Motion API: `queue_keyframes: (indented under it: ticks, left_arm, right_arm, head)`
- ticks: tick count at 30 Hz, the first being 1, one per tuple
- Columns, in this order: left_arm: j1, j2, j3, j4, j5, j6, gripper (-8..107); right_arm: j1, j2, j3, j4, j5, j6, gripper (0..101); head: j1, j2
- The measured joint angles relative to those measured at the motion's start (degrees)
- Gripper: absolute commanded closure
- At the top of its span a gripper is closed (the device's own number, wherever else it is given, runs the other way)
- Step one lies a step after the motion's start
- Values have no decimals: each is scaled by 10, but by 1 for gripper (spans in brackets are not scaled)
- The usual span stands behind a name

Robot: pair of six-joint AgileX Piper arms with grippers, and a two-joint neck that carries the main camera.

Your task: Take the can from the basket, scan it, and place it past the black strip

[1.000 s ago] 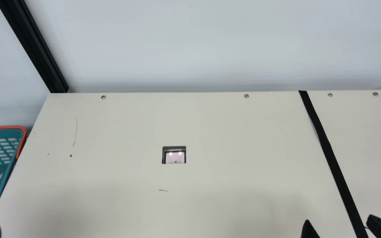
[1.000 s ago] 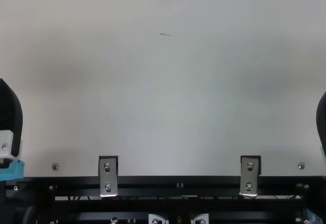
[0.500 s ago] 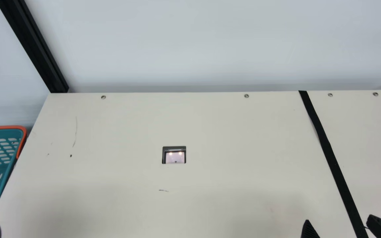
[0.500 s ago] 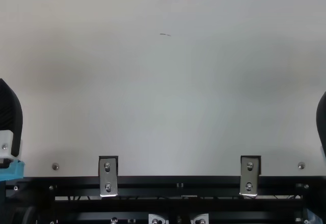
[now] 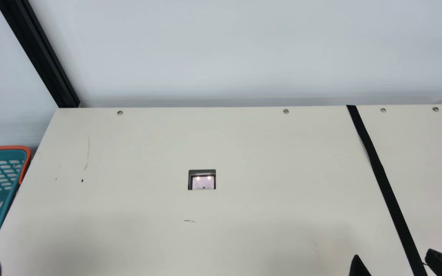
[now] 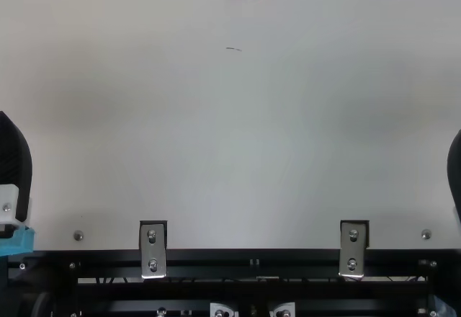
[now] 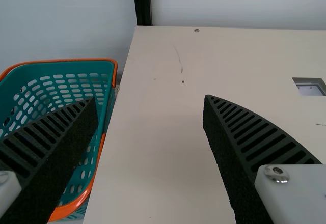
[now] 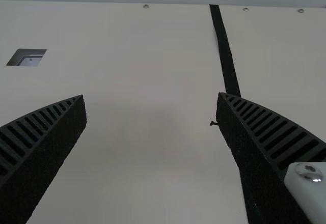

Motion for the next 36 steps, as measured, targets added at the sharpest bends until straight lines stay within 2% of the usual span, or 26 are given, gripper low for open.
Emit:
queue_keyframes:
  ticks: [16, 36]
  left_arm:
    - [0, 0, 0, 0, 0, 0, 9]
    - [0, 0, 0, 0, 0, 0, 9]
  right_arm:
    - [0, 0, 0, 0, 0, 0, 0]
    - [0, 0, 0, 0, 0, 0, 0]
  head:
    - [0, 12]
    - [3, 196]
